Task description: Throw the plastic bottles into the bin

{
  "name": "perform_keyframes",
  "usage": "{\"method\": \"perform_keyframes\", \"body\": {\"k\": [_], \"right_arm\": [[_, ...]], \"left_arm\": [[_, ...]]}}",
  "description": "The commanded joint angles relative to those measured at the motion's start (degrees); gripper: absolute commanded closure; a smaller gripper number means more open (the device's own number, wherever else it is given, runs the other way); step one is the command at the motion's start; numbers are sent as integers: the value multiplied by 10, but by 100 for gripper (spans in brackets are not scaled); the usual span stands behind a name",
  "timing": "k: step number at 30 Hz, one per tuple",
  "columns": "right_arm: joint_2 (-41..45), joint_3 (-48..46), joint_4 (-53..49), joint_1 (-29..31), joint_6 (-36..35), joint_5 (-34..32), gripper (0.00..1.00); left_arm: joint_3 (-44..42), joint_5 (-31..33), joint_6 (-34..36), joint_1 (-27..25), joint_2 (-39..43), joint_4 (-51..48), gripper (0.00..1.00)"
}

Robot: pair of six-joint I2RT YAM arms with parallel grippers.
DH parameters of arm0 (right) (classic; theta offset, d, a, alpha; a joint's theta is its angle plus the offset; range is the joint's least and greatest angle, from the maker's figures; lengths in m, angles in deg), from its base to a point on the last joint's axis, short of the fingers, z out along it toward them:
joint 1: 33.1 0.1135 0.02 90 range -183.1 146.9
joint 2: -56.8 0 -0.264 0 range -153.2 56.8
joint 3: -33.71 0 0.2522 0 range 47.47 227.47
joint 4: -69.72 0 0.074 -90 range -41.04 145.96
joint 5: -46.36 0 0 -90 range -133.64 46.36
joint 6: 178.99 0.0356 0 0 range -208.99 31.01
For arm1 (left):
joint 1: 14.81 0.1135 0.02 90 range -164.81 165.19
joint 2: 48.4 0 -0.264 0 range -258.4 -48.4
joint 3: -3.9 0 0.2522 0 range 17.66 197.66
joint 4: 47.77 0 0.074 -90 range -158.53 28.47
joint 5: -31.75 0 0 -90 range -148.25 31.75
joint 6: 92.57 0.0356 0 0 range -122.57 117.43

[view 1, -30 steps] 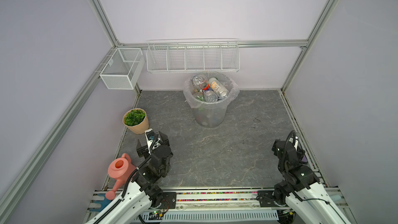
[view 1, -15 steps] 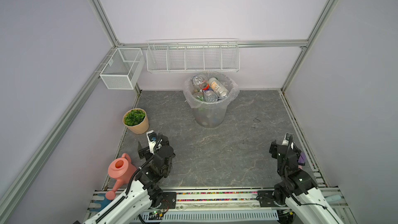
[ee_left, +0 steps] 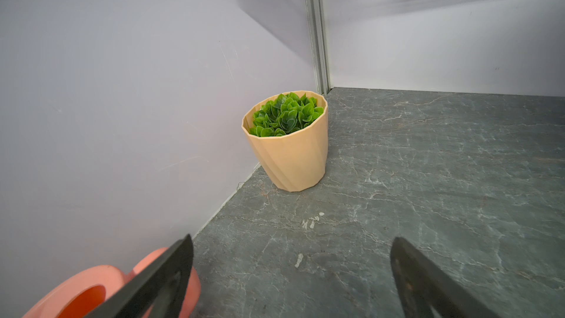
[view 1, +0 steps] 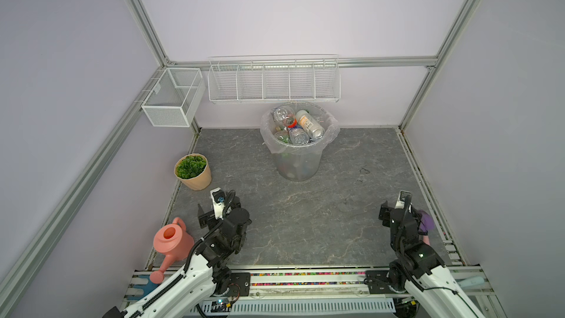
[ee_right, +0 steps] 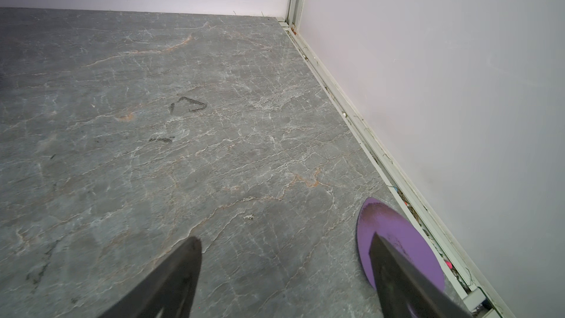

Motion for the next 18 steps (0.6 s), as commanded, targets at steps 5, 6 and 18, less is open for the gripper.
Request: {"method": "perform_keyframes", "body": {"k": [5, 6, 18], "right_arm": [[-34, -10, 77, -3, -27, -8, 12], [-38, -10, 80, -3, -28, -6, 12], [-76, -18, 147, -3, -42, 1, 12]], "left_arm": [[-7, -13, 3, 22, -7, 39, 1], [-7, -15, 3, 24, -8, 41, 1], [-12, -33, 16, 44, -32, 86, 1]]}}
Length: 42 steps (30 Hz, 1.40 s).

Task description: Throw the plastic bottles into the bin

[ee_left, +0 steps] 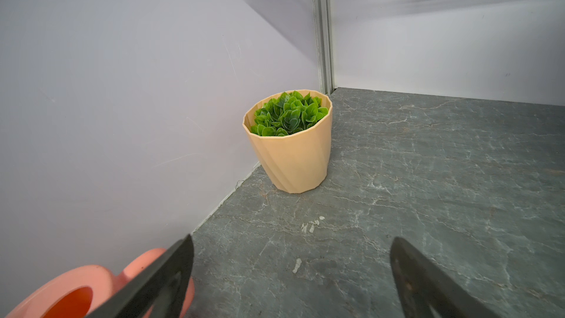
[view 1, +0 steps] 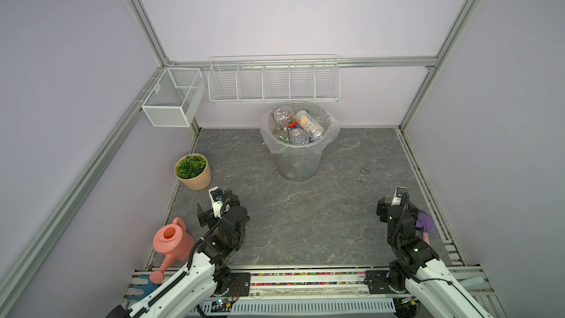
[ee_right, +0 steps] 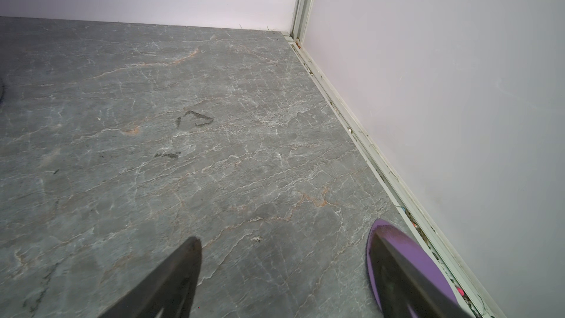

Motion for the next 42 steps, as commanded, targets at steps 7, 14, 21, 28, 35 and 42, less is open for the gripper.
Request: {"method": "perform_keyframes", "body": {"k": [7, 14, 21, 28, 35, 42], "right_arm": [[-56, -7, 91, -4, -27, 2, 12], [-108, -4, 143, -9, -41, 12, 12], [-157, 4, 185, -24, -48, 30, 11], [-196, 10, 221, -43, -54, 47, 11], [-227, 16, 246, -57, -61, 59, 11], [-252, 21, 266, -68, -64, 71, 12]], "left_arm": [[-2, -22, 14, 20, -37, 54, 1], [-1, -44, 18, 41, -48, 77, 1], [-1, -60, 27, 59, -83, 110, 1], [-1, -79, 34, 81, -107, 146, 1], [8, -75, 31, 92, -150, 181, 2], [22, -59, 38, 98, -205, 224, 2]]}}
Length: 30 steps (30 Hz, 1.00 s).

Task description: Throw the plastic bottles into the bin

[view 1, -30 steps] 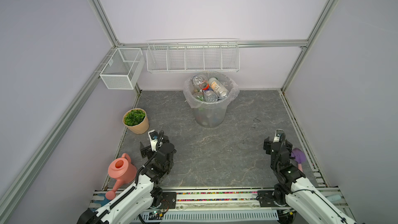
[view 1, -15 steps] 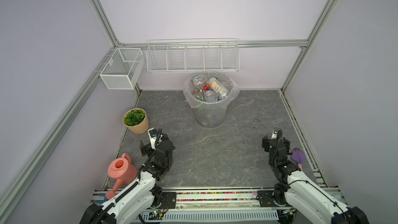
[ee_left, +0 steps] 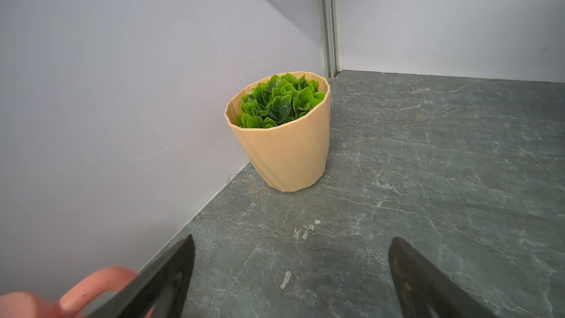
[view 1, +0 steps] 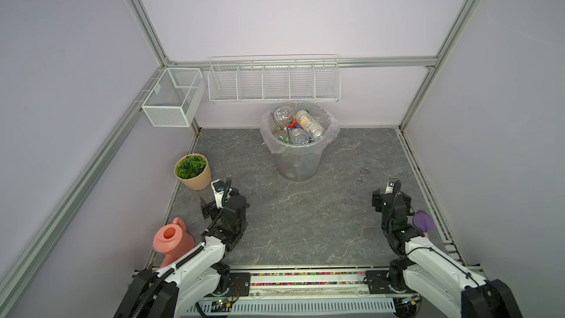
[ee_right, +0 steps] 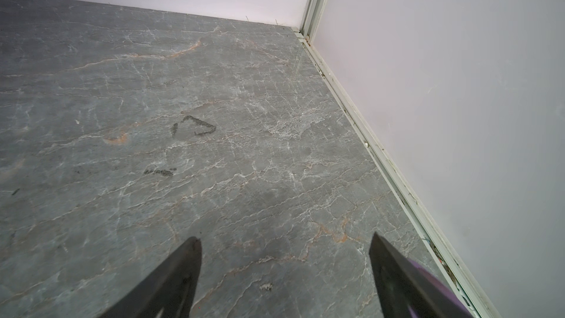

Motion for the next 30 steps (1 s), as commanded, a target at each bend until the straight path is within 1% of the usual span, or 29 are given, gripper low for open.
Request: {"method": "perform_keyframes", "body": {"k": [1, 6, 11, 17, 22, 23, 24, 27, 28, 30], "right_arm": [[-13, 11, 38, -7, -13, 12, 12], [-28, 11, 63, -12, -22, 20, 12], [-54, 3, 123, -15, -42, 33, 11], [-73, 4, 149, -17, -53, 57, 11], [-86, -7, 196, -25, -61, 54, 12], [-89, -8, 203, -27, -61, 56, 11], [-91, -10, 211, -26, -61, 59, 11], [-101, -17, 243, -27, -64, 70, 12], [-109, -19, 257, -44, -68, 76, 11], [-130, -27, 304, -48, -77, 80, 11]], "left_arm": [[19, 11, 12, 7, -23, 54, 2], [25, 6, 30, 15, -57, 95, 2], [24, -5, 42, 26, -80, 135, 3], [23, -21, 51, 44, -107, 186, 4], [12, -28, 56, 50, -120, 238, 4], [9, -31, 57, 52, -122, 249, 4], [8, -33, 57, 54, -124, 255, 1], [-2, -50, 50, 67, -130, 287, 1], [-5, -60, 47, 72, -132, 298, 1], [-8, -73, 41, 81, -139, 316, 1]]}}
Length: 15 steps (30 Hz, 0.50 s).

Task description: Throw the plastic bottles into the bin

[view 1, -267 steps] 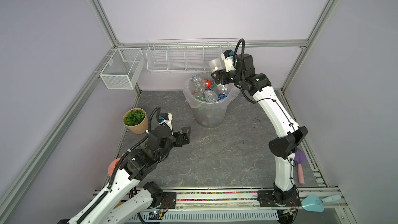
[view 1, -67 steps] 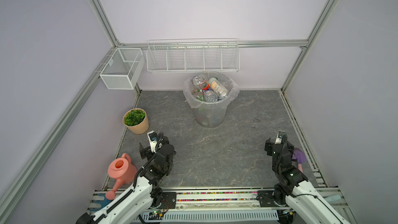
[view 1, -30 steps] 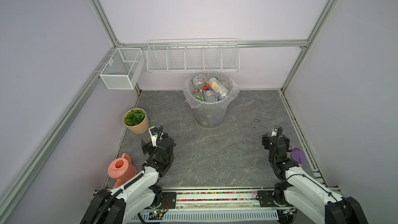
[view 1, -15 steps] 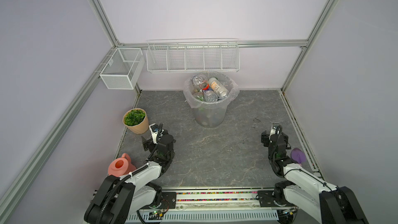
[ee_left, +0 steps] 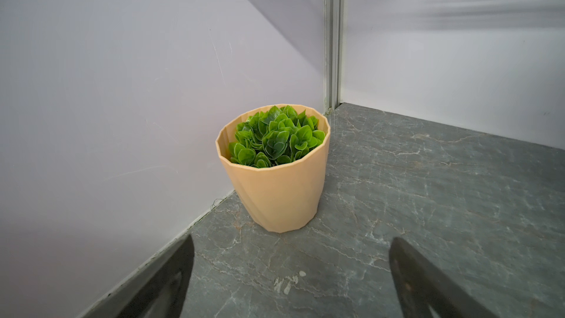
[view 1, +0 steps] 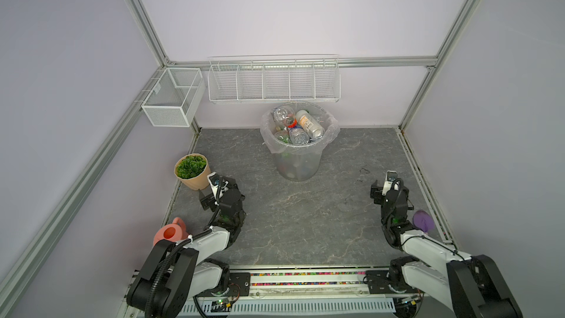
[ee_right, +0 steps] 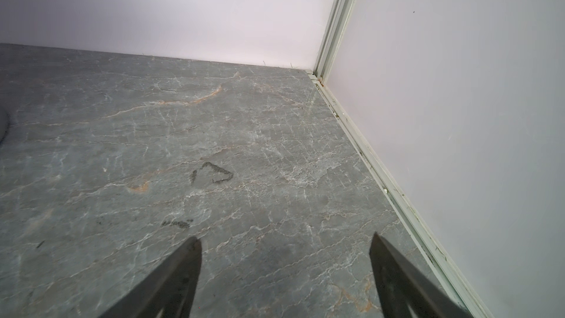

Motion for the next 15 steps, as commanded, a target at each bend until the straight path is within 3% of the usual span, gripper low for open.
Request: {"method": "perform_keyframes", "body": {"k": [1, 15], "right_arm": [[-33, -19, 106, -9, -23, 14, 11], [-222, -39, 376, -13, -25, 32, 11]], "left_arm": [[-12, -30, -7, 14, -14, 62, 1], [-16, -53, 38, 20, -85, 193, 1]]}}
